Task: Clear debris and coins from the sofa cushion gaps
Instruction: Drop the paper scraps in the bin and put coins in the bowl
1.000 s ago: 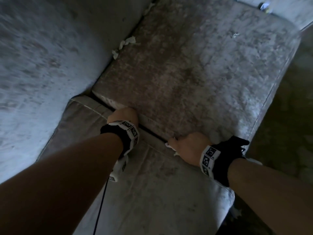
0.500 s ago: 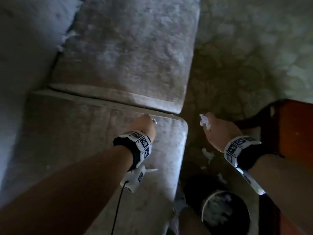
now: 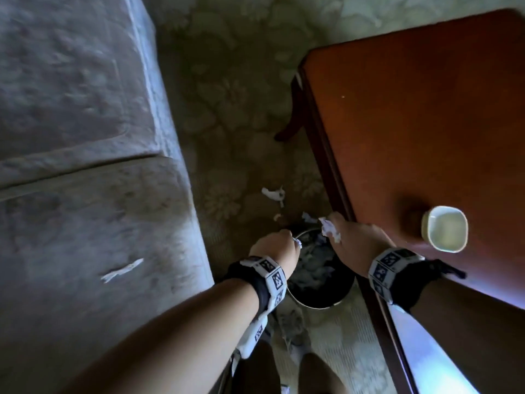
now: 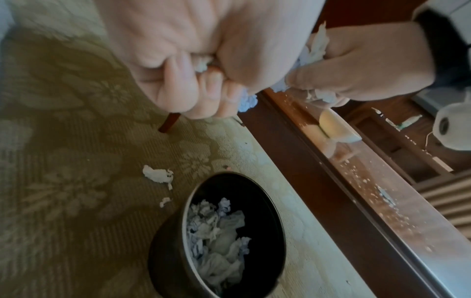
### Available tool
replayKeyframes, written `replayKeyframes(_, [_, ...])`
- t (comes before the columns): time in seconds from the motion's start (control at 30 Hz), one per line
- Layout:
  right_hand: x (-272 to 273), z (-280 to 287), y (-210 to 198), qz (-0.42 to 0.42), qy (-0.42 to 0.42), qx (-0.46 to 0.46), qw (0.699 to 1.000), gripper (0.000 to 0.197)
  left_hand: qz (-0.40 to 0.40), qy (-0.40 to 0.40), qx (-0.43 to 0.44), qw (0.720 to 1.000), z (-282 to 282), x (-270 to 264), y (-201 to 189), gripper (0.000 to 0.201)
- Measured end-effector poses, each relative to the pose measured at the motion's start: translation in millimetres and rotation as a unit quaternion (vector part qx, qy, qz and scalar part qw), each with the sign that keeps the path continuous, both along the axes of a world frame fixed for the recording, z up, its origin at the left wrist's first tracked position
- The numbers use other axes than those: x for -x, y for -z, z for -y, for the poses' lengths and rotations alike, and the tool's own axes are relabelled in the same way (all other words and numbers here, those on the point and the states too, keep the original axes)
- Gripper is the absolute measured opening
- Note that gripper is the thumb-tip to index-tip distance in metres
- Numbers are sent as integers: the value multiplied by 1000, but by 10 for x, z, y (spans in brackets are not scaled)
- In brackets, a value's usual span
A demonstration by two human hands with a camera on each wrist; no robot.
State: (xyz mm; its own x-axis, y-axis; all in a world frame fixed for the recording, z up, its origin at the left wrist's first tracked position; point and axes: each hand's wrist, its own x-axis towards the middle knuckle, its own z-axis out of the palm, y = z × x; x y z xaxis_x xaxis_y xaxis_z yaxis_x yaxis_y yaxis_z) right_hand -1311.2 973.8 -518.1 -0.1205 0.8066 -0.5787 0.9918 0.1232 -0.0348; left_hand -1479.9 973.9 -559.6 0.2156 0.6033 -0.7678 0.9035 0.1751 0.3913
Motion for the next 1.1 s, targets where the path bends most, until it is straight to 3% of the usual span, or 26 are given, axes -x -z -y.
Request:
replayKeyframes(0.13, [-295, 340, -18, -9, 22, 2, 1000, 37, -21, 33, 29, 999, 298, -385, 34, 38])
replayKeyframes(0.33, [-708, 744, 130, -97, 83, 16, 992, 38, -19, 37, 56, 998, 457, -877, 215, 38])
replayKeyframes(0.5, [-1021, 1054, 233, -130, 140, 19, 981, 34, -105, 20, 8, 994, 563, -1232, 273, 59])
replayKeyframes(0.73, [-1200, 1347, 299, -157, 186, 39, 969, 39, -75, -1, -37, 996, 726, -1355, 292, 50])
replayKeyframes(0.83, [-1193, 1390, 333, -155, 198, 40, 967, 38, -26, -115, -69, 991, 732, -1376, 207, 43])
replayKeyframes(0.9, [-1152, 1365, 331, -149, 197, 36, 968, 36, 78, -230, -1, 970, 771, -1443, 149, 42])
replayKeyframes(1.0, [-1024, 1290, 291, -173, 204, 46, 962, 41, 197, -318, 186, 909, 899, -1545, 46, 66])
replayKeyframes(1.07, [-930, 1231, 283, -201, 217, 54, 954, 50, 240, -365, 190, 879, 938, -1521, 51, 55])
replayKeyframes(1.1, [-893, 1211, 295, -214, 232, 54, 947, 56, 243, -368, 169, 881, 922, -1497, 33, 45])
